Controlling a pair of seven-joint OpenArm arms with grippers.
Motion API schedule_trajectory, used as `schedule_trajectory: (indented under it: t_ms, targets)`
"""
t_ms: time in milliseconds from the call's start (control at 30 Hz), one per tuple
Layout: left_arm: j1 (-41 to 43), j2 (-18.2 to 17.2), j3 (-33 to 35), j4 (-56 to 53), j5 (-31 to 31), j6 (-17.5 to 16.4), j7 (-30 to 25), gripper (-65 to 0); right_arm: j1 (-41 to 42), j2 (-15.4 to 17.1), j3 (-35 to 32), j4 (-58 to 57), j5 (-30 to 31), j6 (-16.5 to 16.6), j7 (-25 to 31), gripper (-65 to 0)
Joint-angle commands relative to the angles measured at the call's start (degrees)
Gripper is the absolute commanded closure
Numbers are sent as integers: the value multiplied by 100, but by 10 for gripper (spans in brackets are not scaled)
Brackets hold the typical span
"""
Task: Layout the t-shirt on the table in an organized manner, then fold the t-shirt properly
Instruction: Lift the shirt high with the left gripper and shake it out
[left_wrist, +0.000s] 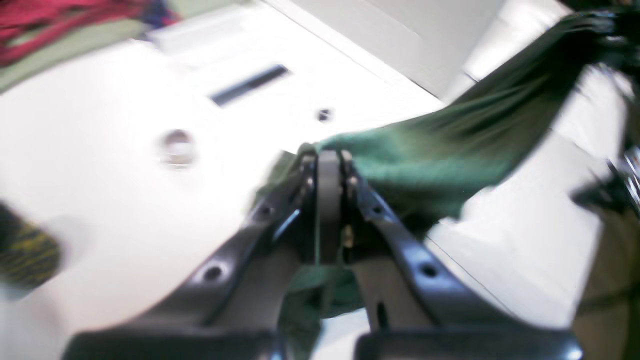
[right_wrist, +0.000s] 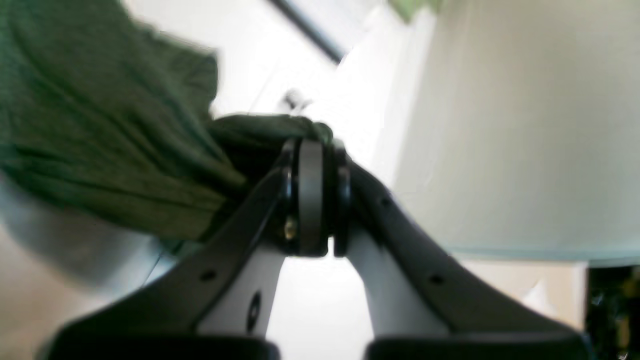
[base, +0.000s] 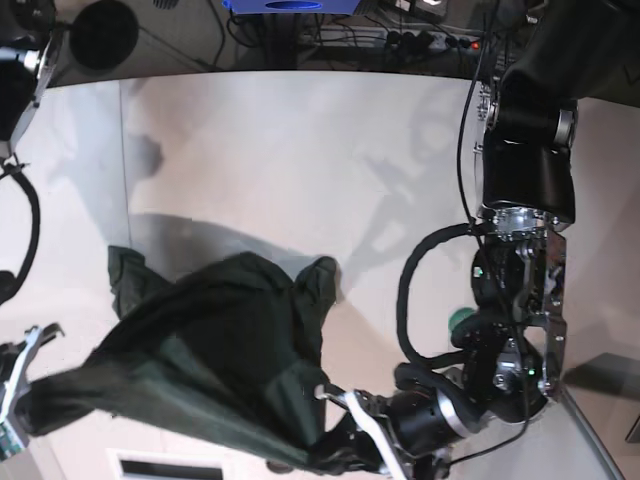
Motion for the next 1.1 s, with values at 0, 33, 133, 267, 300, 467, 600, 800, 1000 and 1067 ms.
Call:
schedule_trajectory:
  t_ms: [0, 33, 133, 267, 300, 467, 600, 800, 1000, 1067]
  targets:
    - [-294, -39, -148, 98, -48, 17, -154, 0, 309, 128, 20, 93, 14, -60, 134, -5]
    - [-409, -65, -245, 62, -48, 17, -154, 0, 511, 172, 11, 75, 14, -60, 125, -5]
    - [-840, -109, -298, 27, -48, 8, -154, 0, 1074, 207, 2, 58, 14, -60, 125, -5]
    - [-1341, -302, -298, -201, -48, 8, -163, 0, 1672, 207, -6, 40, 5, -60, 116, -5]
    - [-1446, -302, -342, -236, -48, 8, -163, 0, 1786, 207, -6, 14, 5, -60, 116, -5]
    - [-1745, -118, -342, -456, -48, 25, -612, 0, 2366, 154, -6, -294, 5, -60, 116, -5]
    - [-1894, 172, -377, -527, -48, 25, -691, 0, 2674, 154, -6, -382, 5, -60, 116, -5]
    - [-1868, 454, -614, -491, -48, 25, -673, 0, 2586, 409, 38, -373, 5, -60, -332, -5]
    - [-945, 243, -509, -61, -65, 25, -647, 0, 1285, 656, 55, 40, 5, -60, -754, -5]
    - [-505, 119, -509, 238, -83, 25, -559, 0, 854, 708, 64, 119, 5, -60, -921, -5]
